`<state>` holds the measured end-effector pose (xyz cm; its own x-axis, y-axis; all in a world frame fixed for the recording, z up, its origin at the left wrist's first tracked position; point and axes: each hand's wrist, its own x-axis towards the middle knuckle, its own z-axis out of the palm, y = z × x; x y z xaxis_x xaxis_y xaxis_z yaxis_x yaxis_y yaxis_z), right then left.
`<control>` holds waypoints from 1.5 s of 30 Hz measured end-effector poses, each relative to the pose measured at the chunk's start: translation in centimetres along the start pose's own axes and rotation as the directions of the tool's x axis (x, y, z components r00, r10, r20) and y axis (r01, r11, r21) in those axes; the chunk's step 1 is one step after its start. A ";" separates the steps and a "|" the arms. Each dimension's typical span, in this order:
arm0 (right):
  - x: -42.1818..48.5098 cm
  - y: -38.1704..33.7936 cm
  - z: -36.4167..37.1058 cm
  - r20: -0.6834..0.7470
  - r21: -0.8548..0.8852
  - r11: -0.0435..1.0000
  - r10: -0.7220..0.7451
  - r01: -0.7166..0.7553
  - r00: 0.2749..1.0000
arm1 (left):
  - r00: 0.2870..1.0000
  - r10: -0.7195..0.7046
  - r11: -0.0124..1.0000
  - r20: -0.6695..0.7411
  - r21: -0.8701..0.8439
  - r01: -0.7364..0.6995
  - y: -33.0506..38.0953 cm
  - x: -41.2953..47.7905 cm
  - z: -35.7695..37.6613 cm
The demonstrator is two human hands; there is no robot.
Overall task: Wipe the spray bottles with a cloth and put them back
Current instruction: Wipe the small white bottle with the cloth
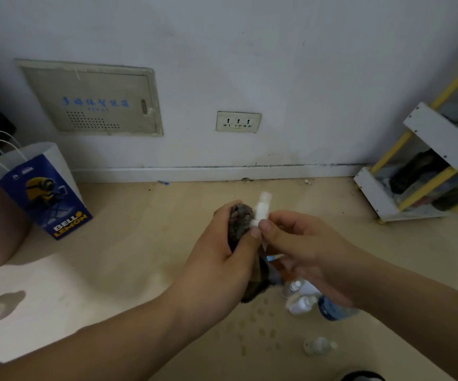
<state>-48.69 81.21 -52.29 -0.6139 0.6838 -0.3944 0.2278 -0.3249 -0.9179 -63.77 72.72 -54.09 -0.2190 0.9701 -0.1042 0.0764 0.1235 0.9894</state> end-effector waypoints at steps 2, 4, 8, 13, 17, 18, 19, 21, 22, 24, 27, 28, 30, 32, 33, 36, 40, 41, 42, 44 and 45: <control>-0.3 0.0 0.2 0.018 -0.075 0.997 -0.011 0.013 1.000 | 1.000 -0.014 1.000 0.001 -0.013 0.014 0.0 -0.1 -0.1; -0.3 0.7 0.6 -0.048 -0.247 0.969 -0.026 0.014 0.998 | 0.995 -0.087 0.992 0.047 -0.083 0.091 0.0 -0.1 0.2; -0.2 1.6 0.9 -0.139 -0.293 0.956 -0.043 0.001 0.989 | 0.960 -0.167 0.966 0.224 -0.157 0.204 0.3 0.3 0.0; -0.5 -0.2 0.6 -0.038 -0.105 0.994 -0.035 0.030 0.999 | 0.959 0.010 0.997 0.285 0.069 -0.031 0.1 1.2 -2.0; -0.3 -0.3 1.6 -0.030 -0.097 0.995 -0.014 0.011 0.999 | 0.995 0.050 0.997 0.081 0.051 -0.054 -0.5 1.3 -1.9; -0.3 -0.3 1.8 -0.014 -0.114 0.993 -0.023 0.021 1.000 | 0.998 0.036 0.999 0.052 0.025 -0.037 -0.4 1.3 -1.8; -0.4 -0.3 1.9 -0.003 -0.141 0.989 -0.032 0.031 0.999 | 0.999 0.024 1.000 0.027 0.003 -0.025 -0.3 1.4 -1.8; -0.3 -0.1 1.8 0.000 -0.191 0.981 -0.043 0.042 0.999 | 1.000 0.001 1.000 -0.012 0.003 -0.001 -0.1 1.6 -1.8; -0.4 -0.2 1.7 0.008 -0.209 0.977 -0.043 0.044 0.999 | 1.000 -0.015 1.000 -0.010 0.016 0.015 0.0 1.7 -1.8; -0.7 -0.5 1.5 0.036 -0.247 0.968 -0.034 0.042 0.999 | 0.999 -0.038 0.998 0.023 0.058 0.037 0.1 1.9 -1.8; -1.0 -0.7 1.6 0.065 -0.385 0.915 -0.105 0.122 0.992 | 0.999 -0.017 0.994 0.039 0.112 0.013 0.2 2.1 -2.1; -1.1 -0.7 1.8 0.050 -0.432 0.889 -0.141 0.149 0.989 | 0.999 -0.006 0.993 0.035 0.116 0.002 0.3 2.1 -2.2; -0.9 -0.4 1.9 0.011 -0.443 0.882 -0.175 0.162 0.984 | 0.999 0.014 0.992 0.032 0.122 -0.018 0.4 2.0 -2.2; -0.8 -0.2 2.0 -0.003 -0.409 0.899 -0.174 0.157 0.985 | 0.999 0.033 0.991 0.025 0.126 -0.036 0.5 1.8 -2.3; -0.8 -0.2 2.1 -0.007 -0.382 0.911 -0.172 0.156 0.985 | 0.999 0.044 0.992 0.017 0.117 -0.045 0.5 1.8 -2.3; -0.8 -0.1 1.8 0.005 -0.280 0.945 -0.172 0.166 0.985 | 0.994 0.102 0.989 -0.034 0.108 -0.097 0.4 1.8 -2.5; -0.9 -0.6 1.7 0.042 -0.113 0.986 -0.121 0.125 0.992 | 0.996 -0.029 0.999 -0.086 -0.040 0.026 -0.4 1.9 -2.4; -0.9 -0.7 1.6 0.041 -0.084 0.991 -0.106 0.109 0.994 | 0.993 -0.110 0.986 -0.051 -0.132 0.103 -0.8 2.0 -2.4; -0.9 -0.8 1.4 0.036 -0.051 0.994 -0.092 0.093 0.995 | 0.984 -0.176 0.962 0.004 -0.209 0.173 -1.1 2.2 -2.4; -0.9 -0.8 1.3 0.014 0.004 0.998 -0.061 0.061 0.998 | 0.969 -0.230 0.929 0.091 -0.277 0.247 -1.6 2.3 -2.4; -0.9 -0.9 1.2 -0.005 0.013 0.999 -0.050 0.050 0.999 | 0.965 -0.238 0.919 0.106 -0.298 0.259 -1.8 2.3 -2.4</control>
<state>-49.30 80.09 -51.10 -0.6209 0.7023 -0.3483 0.1873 -0.2986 -0.9358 -66.76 74.21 -55.85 -0.1261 0.9295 -0.3467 -0.2766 0.3027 0.9121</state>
